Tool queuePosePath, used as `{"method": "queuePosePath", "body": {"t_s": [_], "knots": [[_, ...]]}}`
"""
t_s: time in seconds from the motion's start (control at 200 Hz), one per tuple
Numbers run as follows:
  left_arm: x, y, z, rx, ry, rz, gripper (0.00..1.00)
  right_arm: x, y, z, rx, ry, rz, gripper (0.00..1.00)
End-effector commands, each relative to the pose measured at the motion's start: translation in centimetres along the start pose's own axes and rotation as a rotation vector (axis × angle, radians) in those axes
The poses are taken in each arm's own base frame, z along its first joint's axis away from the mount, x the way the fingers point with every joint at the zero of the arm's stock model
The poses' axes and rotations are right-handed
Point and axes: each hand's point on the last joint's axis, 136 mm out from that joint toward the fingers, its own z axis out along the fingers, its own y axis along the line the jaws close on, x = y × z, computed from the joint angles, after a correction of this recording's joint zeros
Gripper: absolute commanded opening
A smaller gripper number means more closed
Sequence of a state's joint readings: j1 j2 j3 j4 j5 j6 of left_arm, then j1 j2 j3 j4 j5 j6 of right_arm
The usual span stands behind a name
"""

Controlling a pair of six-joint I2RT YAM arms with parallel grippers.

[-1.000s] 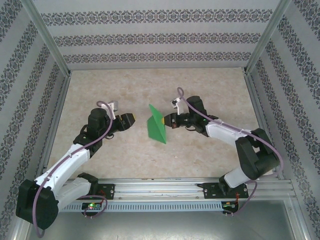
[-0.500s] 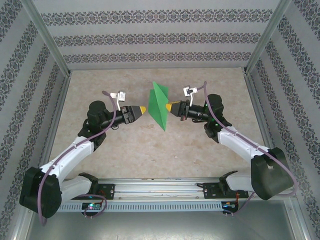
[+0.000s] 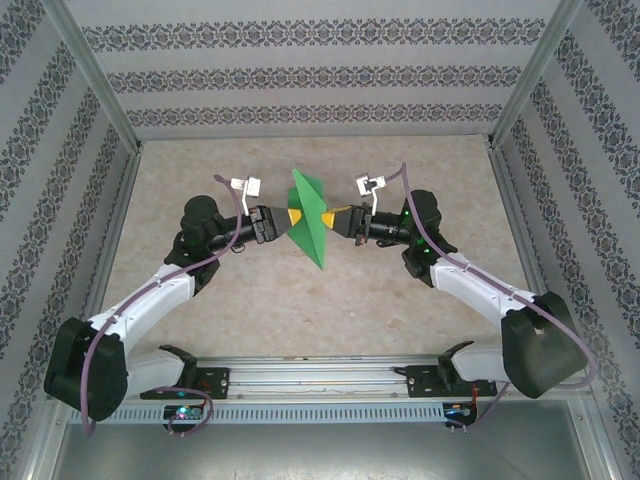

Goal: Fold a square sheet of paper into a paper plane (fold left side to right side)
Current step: Turn over the paper at the center of the table.

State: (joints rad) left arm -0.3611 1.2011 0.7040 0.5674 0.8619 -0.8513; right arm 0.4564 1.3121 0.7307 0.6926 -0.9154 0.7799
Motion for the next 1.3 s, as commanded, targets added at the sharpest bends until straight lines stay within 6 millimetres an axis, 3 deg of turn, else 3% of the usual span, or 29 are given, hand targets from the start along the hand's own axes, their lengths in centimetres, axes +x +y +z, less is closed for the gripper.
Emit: {"method": "queuePosePath", "body": {"t_s": [0.0,0.2,0.3,0.5,0.744,0.914,1.049,1.159,1.294], "knots": [[-1.0,-2.3,0.6,0.073,-0.007,0.059,0.53,-0.8,2.0,0.7,-0.071,0.008,-0.05,0.0],[-0.7,-2.2,1.1,0.076,0.008,0.055,0.52,-0.5,2.3,1.4,-0.092,0.032,-0.037,0.0],[-0.7,-2.3,1.2,0.082,0.012,0.058,0.45,-0.5,2.3,1.5,-0.093,0.032,-0.034,0.0],[-0.8,-2.1,1.1,0.07,0.004,0.06,0.21,-0.5,2.0,1.6,-0.087,0.031,-0.026,0.0],[-1.0,-2.3,0.8,0.059,-0.015,0.073,0.07,-1.0,1.9,1.2,-0.069,0.009,-0.02,0.06],[-1.3,-2.7,0.7,0.066,-0.029,0.08,0.05,-1.5,1.9,0.4,-0.039,-0.014,-0.026,0.24],[-1.4,-2.7,0.6,0.064,-0.034,0.082,0.05,-1.4,0.6,-1.0,0.063,-0.056,-0.02,0.48],[-1.5,-2.8,0.6,0.067,-0.037,0.085,0.05,-0.4,-1.4,-2.1,0.157,-0.051,0.031,0.67],[-1.5,-2.8,0.7,0.067,-0.038,0.085,0.05,1.2,-2.2,-2.2,0.165,-0.012,0.089,0.77]]}}
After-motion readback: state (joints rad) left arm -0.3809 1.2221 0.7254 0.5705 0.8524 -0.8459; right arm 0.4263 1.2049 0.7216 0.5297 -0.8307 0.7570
